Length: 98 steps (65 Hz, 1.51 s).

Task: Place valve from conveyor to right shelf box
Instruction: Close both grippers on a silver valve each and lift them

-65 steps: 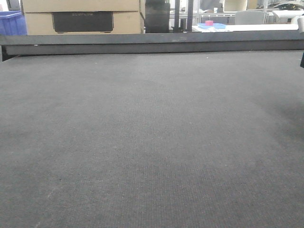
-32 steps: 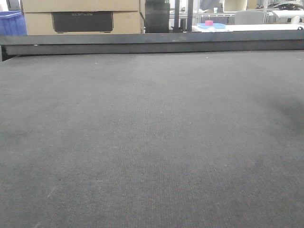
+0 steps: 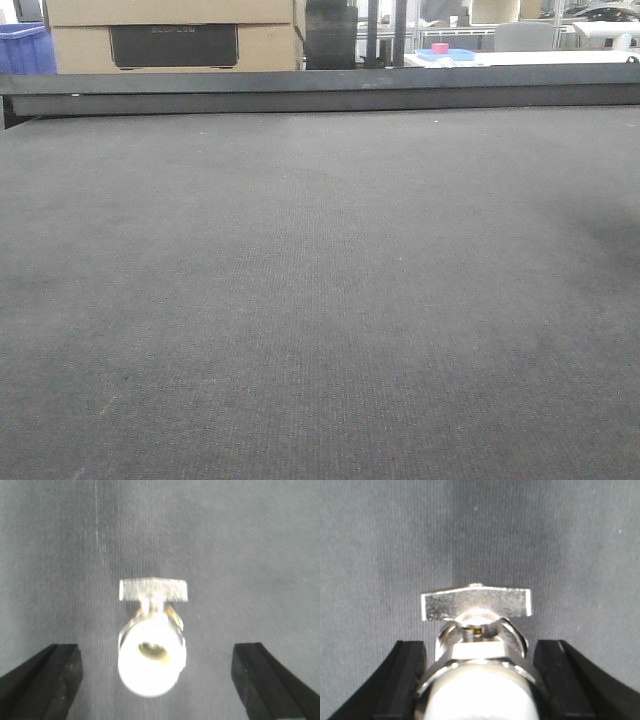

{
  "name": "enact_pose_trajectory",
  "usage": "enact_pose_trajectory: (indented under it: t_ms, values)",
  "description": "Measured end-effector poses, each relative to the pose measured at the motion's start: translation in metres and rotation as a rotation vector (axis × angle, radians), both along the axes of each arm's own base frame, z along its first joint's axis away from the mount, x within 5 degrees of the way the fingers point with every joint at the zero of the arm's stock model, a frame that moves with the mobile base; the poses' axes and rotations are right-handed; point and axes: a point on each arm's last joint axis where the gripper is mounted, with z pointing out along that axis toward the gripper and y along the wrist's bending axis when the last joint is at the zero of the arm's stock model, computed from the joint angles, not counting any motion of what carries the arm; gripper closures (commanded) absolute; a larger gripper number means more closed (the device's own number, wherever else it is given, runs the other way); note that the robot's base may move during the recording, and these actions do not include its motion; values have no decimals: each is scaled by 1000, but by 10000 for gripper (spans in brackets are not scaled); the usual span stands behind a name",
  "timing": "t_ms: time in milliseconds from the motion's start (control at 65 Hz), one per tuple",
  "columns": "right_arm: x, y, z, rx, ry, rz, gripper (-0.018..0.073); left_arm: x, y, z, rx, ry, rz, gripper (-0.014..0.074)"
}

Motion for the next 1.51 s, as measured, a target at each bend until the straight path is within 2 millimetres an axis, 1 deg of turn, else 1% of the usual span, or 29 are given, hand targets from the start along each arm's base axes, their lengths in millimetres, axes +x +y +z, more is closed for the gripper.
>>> enact_pose_trajectory:
  t_ms: [154,200,369,462,554,662,769,862,877,938,954,1077,1169,1231,1385,1508]
  values:
    - [1,0,0,-1,-9,-1,721,9,0,-22,2,30,-5,80]
    - [1,0,0,-1,-9,-1,721,12,1,-26,1,30,-6,80]
    - [1,0,0,-1,-9,-1,721,20,1,-47,-2,116,-5,80]
    - [1,0,0,-1,-9,-1,721,22,1,-53,-3,140,-7,97]
    - [1,0,0,-1,-9,-1,721,22,1,-54,-3,148,-6,141]
    - [1,0,0,-1,-9,-1,721,22,1,-54,-3,151,-6,234]
    - [1,0,0,-1,-9,-1,721,22,1,-54,-3,151,-6,381]
    - [1,0,0,-1,-9,-1,721,22,1,-54,-1,153,-7,531]
    - [1,0,0,-1,-9,-1,721,22,1,-54,-1,153,-7,574]
    - [1,0,0,-1,-9,-1,721,22,1,-54,-1,153,-7,696]
    - [1,0,0,-1,-9,-1,721,22,1,-54,-1,153,-7,707]
    - [1,0,0,2,-9,-1,721,22,1,-54,-1,153,-7,708]
    - [-1,1,2,6,-3,-1,721,20,1,-48,0,135,-6,708]
    - [-3,1,7,8,-15,-1,721,18,1,-36,-5,96,-4,708]
    - [-11,1,25,6,-104,-3,721,2,-4,3,-40,-60,1,708]
    - [-17,1,40,2,-196,-6,721,-15,-6,36,-53,-231,-6,708]
